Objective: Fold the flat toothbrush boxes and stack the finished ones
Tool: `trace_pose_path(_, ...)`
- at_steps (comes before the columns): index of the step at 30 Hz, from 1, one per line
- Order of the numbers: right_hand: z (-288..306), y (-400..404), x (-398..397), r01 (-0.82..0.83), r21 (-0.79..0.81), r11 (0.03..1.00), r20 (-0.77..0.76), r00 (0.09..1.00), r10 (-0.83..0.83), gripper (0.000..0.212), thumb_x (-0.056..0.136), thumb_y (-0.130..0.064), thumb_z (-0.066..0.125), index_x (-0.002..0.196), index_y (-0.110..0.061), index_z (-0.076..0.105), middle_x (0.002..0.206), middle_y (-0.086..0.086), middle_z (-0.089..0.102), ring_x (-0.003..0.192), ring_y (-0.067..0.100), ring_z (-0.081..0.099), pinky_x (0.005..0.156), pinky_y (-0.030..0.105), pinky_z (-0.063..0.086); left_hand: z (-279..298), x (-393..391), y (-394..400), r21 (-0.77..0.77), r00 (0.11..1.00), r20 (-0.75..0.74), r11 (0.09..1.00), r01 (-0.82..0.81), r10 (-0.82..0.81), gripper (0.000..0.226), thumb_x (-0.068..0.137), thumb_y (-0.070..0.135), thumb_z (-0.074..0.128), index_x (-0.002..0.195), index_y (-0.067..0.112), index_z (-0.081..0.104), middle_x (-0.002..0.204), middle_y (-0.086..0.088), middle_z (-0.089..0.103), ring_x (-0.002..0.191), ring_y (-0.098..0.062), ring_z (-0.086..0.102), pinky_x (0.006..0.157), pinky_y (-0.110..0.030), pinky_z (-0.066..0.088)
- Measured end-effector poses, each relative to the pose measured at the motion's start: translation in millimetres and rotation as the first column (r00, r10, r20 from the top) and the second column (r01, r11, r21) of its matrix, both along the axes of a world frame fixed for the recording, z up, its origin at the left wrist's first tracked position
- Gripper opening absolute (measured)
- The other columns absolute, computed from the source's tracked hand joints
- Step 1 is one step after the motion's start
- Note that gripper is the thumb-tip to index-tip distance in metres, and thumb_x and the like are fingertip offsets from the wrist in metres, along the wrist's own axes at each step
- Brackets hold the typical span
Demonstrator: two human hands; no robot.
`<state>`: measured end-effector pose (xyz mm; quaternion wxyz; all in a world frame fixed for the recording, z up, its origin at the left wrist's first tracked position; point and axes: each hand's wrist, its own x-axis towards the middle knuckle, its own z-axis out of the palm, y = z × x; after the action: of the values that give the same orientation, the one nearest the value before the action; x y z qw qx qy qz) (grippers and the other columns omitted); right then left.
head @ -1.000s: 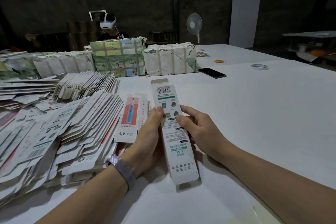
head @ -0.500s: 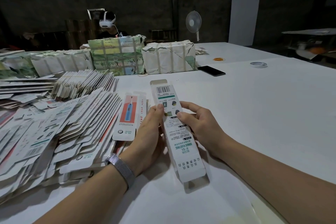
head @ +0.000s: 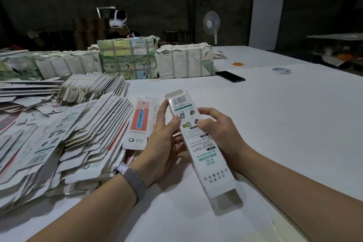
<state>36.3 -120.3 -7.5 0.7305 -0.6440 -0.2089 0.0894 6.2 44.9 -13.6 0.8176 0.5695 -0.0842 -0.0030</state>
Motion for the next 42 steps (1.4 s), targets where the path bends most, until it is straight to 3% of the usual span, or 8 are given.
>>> trace_pose_path(2, 0, -1, 3, -0.002, 0.027, 1.000, -0.029, 1.000, 0.003, 0.037, 0.081, -0.028, 0.062, 0.117, -0.022, 0.058, 0.099, 0.011, 0.077, 0.077, 0.028, 0.074, 0.059, 0.033, 0.057, 1, 0, 0, -0.023, 1.000, -0.008, 1.000, 0.014, -0.014, 0.043, 0.107, 0.025, 0.046, 0.132, 0.060, 0.043, 0.103, -0.013, 0.076, 0.077, -0.028, 0.072, 0.052, -0.033, 0.059)
trace_pose_path(6, 5, -6, 9, -0.026, 0.087, 0.996, -0.091, 0.995, 0.034, 0.042, 0.076, -0.021, 0.063, 0.116, -0.009, 0.060, 0.098, 0.016, 0.076, 0.074, 0.026, 0.072, 0.058, 0.030, 0.057, 0, 1, -1, -0.026, 0.999, -0.012, 0.999, 0.036, -0.036, 0.041, 0.105, 0.021, 0.049, 0.131, 0.051, 0.040, 0.107, -0.017, 0.075, 0.085, -0.035, 0.074, 0.070, -0.044, 0.063)
trace_pose_path(10, 5, -7, 11, -0.015, 0.105, 0.994, -0.081, 0.996, 0.024, 0.042, 0.079, -0.023, 0.062, 0.118, -0.006, 0.060, 0.100, 0.016, 0.075, 0.076, 0.025, 0.071, 0.060, 0.030, 0.057, 1, -1, -1, -0.012, 0.998, -0.010, 0.998, 0.064, -0.064, 0.039, 0.105, 0.018, 0.048, 0.130, 0.046, 0.039, 0.106, -0.018, 0.075, 0.084, -0.035, 0.074, 0.065, -0.040, 0.065)
trace_pose_path(18, 8, -4, 6, 0.012, 0.066, 0.998, 0.006, 1.000, -0.012, 0.031, 0.085, -0.028, 0.060, 0.116, -0.028, 0.062, 0.103, 0.012, 0.076, 0.075, 0.026, 0.072, 0.058, 0.031, 0.057, 6, -7, -2, 0.049, 0.991, -0.029, 0.990, 0.132, -0.130, 0.040, 0.106, 0.020, 0.048, 0.135, 0.045, 0.035, 0.109, -0.019, 0.074, 0.092, -0.041, 0.073, 0.073, -0.047, 0.062)
trace_pose_path(23, 8, -2, 5, 0.064, -0.002, 0.998, 0.062, 0.996, -0.064, 0.033, 0.085, -0.033, 0.056, 0.118, -0.036, 0.059, 0.103, 0.006, 0.077, 0.076, 0.026, 0.073, 0.059, 0.034, 0.056, 7, -11, -2, 0.085, 0.985, -0.009, 0.981, 0.174, -0.174, 0.037, 0.107, 0.018, 0.045, 0.134, 0.042, 0.037, 0.111, -0.019, 0.074, 0.085, -0.039, 0.074, 0.066, -0.048, 0.062)
trace_pose_path(28, 9, -2, 5, 0.043, -0.020, 0.999, 0.058, 0.997, -0.041, 0.037, 0.087, -0.030, 0.053, 0.122, -0.040, 0.057, 0.103, 0.007, 0.076, 0.073, 0.023, 0.072, 0.058, 0.033, 0.055, 7, -11, -1, 0.090, 0.982, 0.012, 0.979, 0.185, -0.187, 0.040, 0.107, 0.015, 0.045, 0.138, 0.040, 0.038, 0.109, -0.018, 0.075, 0.083, -0.037, 0.075, 0.059, -0.040, 0.063)
trace_pose_path(33, 10, -3, 6, 0.054, 0.002, 0.999, 0.026, 0.998, -0.054, 0.029, 0.100, -0.008, 0.043, 0.115, -0.028, 0.058, 0.096, 0.009, 0.077, 0.065, 0.019, 0.070, 0.051, 0.027, 0.053, 6, -11, -2, 0.101, 0.979, 0.011, 0.975, 0.200, -0.202, 0.040, 0.107, 0.014, 0.046, 0.139, 0.037, 0.039, 0.108, -0.022, 0.074, 0.081, -0.036, 0.075, 0.057, -0.035, 0.060)
trace_pose_path(42, 15, -6, 2, 0.028, 0.076, 0.997, -0.015, 1.000, -0.027, 0.022, 0.100, -0.002, 0.039, 0.106, -0.017, 0.055, 0.086, 0.009, 0.075, 0.060, 0.019, 0.066, 0.048, 0.026, 0.052, 8, -12, -1, 0.118, 0.979, 0.015, 0.973, 0.199, -0.202, 0.056, 0.087, 0.023, 0.071, 0.134, 0.032, 0.043, 0.112, -0.031, 0.069, 0.076, -0.033, 0.074, 0.061, -0.033, 0.061)
